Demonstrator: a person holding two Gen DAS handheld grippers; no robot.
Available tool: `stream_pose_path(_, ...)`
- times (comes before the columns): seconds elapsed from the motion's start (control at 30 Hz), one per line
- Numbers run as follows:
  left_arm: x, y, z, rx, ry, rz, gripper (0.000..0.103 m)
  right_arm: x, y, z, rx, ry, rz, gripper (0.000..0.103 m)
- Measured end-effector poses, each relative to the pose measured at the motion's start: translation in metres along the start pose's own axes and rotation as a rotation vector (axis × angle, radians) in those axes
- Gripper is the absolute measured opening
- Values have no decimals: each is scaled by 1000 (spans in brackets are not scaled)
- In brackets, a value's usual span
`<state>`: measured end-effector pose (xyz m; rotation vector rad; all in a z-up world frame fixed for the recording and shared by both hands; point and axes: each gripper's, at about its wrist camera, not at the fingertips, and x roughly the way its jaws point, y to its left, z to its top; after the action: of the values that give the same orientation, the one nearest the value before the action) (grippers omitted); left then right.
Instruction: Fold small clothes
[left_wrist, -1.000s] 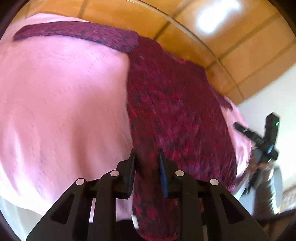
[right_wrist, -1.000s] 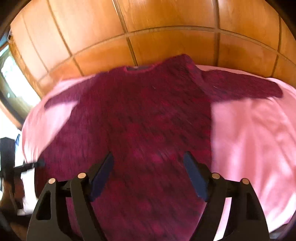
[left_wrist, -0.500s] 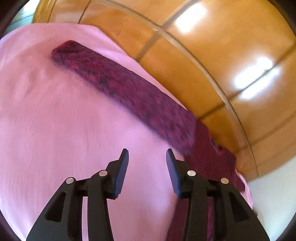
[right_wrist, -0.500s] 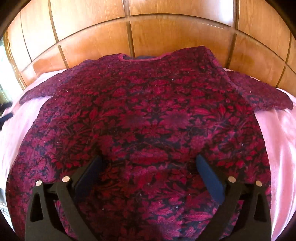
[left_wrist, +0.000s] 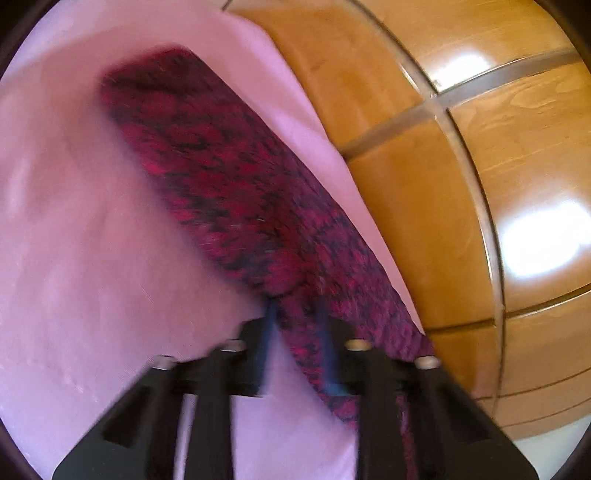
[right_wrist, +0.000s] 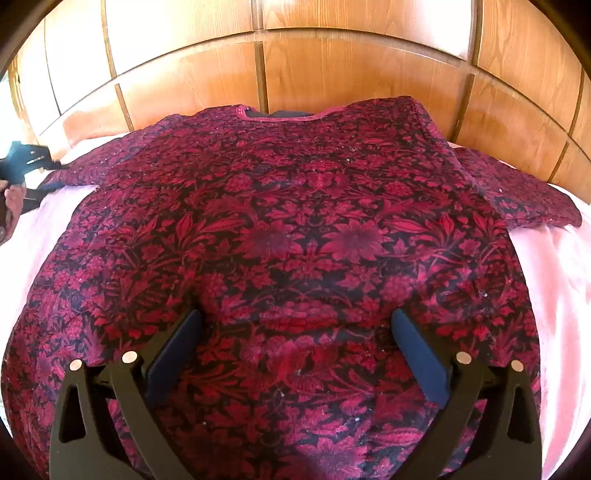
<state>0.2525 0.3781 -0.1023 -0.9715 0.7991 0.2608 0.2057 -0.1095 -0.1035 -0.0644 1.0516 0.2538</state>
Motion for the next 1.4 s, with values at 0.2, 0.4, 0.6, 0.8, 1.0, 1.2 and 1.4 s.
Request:
stream_pose_path(0.2,-38,9,-31,61,-147,71,0,1,-1,1,4,-2,9,101)
stream_pose_path(0.4,-30,4,-46,158,-115,217,0,1,-2,2,5,-2,9,101)
stream_pose_path(0.6,-51,-44,-84,243,-111,170,26,1,-3,2,5,-3,12,101)
stream_pose_path(0.8,-50,-126,-189,508,-13,-47,51,2,-3,3,15,-9,24,101)
stream_pose_path(1.0,-11,-173,-289,804,137,-100,51,-13,-34,14,152,-15,158,79)
stream_pose_path(1.2,13,-162,-310,837,137,-72,53,-44,-170,39,527,-155,160,70)
stream_pose_path(1.4,17,-162,-306,799,140,-115,54,-13,-314,54,869,-154,-25,56)
